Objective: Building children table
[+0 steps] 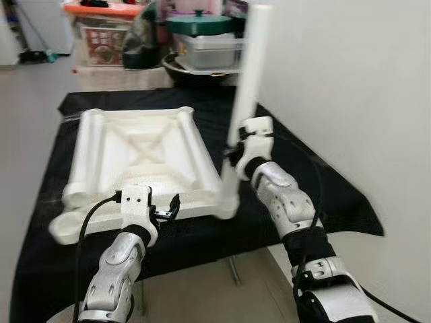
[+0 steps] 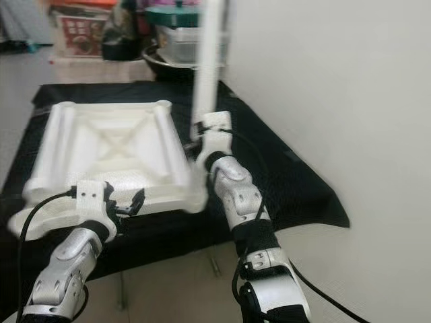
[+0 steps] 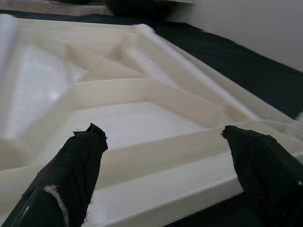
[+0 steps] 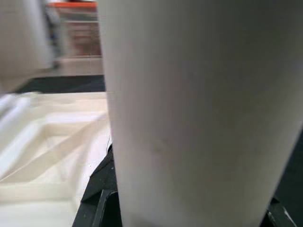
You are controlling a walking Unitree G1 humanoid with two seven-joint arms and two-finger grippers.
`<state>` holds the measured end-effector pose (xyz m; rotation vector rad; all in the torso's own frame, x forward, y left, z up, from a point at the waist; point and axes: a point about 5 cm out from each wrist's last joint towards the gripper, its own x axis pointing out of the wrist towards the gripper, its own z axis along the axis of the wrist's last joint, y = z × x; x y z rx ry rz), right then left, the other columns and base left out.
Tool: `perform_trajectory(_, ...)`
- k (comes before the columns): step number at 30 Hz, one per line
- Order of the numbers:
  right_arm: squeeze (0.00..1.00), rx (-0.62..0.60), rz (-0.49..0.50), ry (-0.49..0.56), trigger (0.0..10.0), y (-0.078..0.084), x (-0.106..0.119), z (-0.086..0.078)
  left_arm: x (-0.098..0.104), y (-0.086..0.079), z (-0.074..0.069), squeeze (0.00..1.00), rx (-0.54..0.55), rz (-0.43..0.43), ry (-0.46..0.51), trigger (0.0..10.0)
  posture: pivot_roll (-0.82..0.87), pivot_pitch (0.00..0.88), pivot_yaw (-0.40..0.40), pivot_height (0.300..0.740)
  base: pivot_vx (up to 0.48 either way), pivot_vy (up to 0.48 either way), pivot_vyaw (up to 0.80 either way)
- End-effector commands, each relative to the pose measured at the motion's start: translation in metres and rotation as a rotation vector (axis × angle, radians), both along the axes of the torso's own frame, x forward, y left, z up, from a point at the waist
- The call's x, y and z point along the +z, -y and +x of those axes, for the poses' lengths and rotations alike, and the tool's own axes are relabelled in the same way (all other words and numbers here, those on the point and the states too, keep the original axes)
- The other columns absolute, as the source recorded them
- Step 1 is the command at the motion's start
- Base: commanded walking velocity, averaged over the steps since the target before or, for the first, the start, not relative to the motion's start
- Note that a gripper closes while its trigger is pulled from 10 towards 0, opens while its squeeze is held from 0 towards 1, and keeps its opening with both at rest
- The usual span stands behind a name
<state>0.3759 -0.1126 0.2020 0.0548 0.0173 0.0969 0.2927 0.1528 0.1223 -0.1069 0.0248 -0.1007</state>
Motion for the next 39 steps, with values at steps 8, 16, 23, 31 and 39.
perform_trajectory(8, 0.00, 0.050, -0.005, -0.016, 10.0, -0.027, -0.015, -0.029, -0.003, -0.001, 0.001, 0.00, -0.004, 0.005, -0.011, 10.0, 0.06, 0.000, -0.080, 0.740, 0.000, 0.000, 0.00)
perform_trajectory(16, 0.00, 0.243, 0.089, 0.082, 10.0, -0.032, 0.014, -0.022, -0.003, -0.003, 0.001, 0.00, -0.003, 0.009, -0.010, 10.0, 0.07, 0.000, -0.081, 0.740, 0.000, 0.000, 0.00)
perform_trajectory(23, 0.00, 0.700, 0.167, 0.114, 10.0, -0.042, 0.033, -0.042, -0.003, -0.004, 0.001, 0.00, -0.004, 0.015, -0.008, 10.0, 0.08, 0.000, -0.086, 0.740, 0.000, 0.000, 0.00)
perform_trajectory(31, 0.00, 0.973, 0.029, 0.107, 8.4, -0.072, 0.009, -0.067, -0.002, -0.003, 0.001, 0.00, 0.002, 0.018, -0.004, 10.0, 0.10, 0.000, -0.102, 0.740, 0.000, 0.000, 0.00)
perform_trajectory(39, 0.00, 0.374, -0.016, -0.104, 0.0, -0.030, -0.020, -0.020, -0.002, -0.003, 0.000, 0.00, 0.004, 0.016, -0.005, 10.0, 0.09, 0.000, -0.096, 0.740, 0.000, 0.000, 0.00)
